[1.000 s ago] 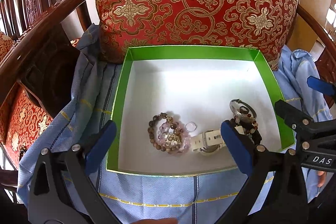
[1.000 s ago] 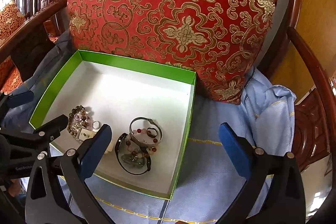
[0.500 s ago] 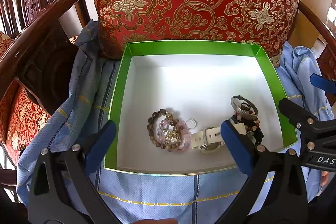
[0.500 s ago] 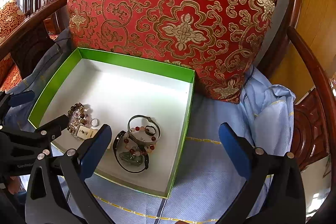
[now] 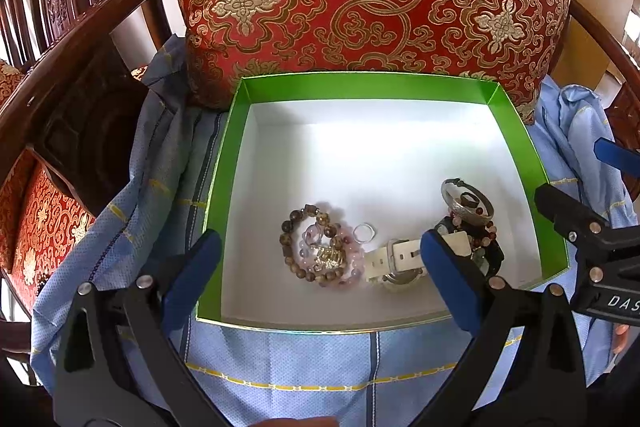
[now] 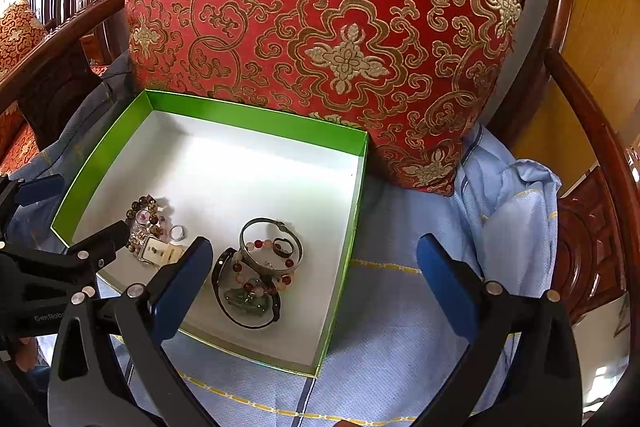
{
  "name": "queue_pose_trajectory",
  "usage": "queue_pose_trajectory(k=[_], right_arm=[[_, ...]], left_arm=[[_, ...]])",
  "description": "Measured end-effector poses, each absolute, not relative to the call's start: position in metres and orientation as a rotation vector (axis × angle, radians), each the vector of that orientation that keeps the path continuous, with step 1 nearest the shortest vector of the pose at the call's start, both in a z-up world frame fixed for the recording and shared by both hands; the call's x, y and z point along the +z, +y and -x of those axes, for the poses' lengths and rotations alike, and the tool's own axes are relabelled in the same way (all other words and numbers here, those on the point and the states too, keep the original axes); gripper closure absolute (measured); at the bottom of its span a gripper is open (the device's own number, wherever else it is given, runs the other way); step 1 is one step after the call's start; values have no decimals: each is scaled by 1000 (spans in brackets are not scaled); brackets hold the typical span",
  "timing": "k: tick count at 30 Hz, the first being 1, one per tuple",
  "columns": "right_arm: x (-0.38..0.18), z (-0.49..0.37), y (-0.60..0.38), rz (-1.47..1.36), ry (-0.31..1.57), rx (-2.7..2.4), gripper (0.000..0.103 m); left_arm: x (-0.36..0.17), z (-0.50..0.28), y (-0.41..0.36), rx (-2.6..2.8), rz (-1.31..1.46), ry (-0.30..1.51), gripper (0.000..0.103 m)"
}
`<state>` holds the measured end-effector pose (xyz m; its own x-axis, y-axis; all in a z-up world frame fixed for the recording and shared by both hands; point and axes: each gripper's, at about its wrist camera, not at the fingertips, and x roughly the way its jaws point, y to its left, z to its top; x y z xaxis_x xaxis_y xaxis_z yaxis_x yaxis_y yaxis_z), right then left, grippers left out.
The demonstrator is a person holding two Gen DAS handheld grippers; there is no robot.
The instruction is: Organize jewelry
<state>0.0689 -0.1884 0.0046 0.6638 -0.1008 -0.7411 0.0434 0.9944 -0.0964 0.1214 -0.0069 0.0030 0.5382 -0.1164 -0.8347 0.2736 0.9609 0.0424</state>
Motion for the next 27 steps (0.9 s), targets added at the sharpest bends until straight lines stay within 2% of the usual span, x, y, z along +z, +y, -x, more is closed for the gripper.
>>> queue_pose_trajectory(k=[27], right_arm=[[-1, -74, -190, 89, 860, -72, 3]], left_arm=[[2, -121, -8, -228, -166, 997, 5]])
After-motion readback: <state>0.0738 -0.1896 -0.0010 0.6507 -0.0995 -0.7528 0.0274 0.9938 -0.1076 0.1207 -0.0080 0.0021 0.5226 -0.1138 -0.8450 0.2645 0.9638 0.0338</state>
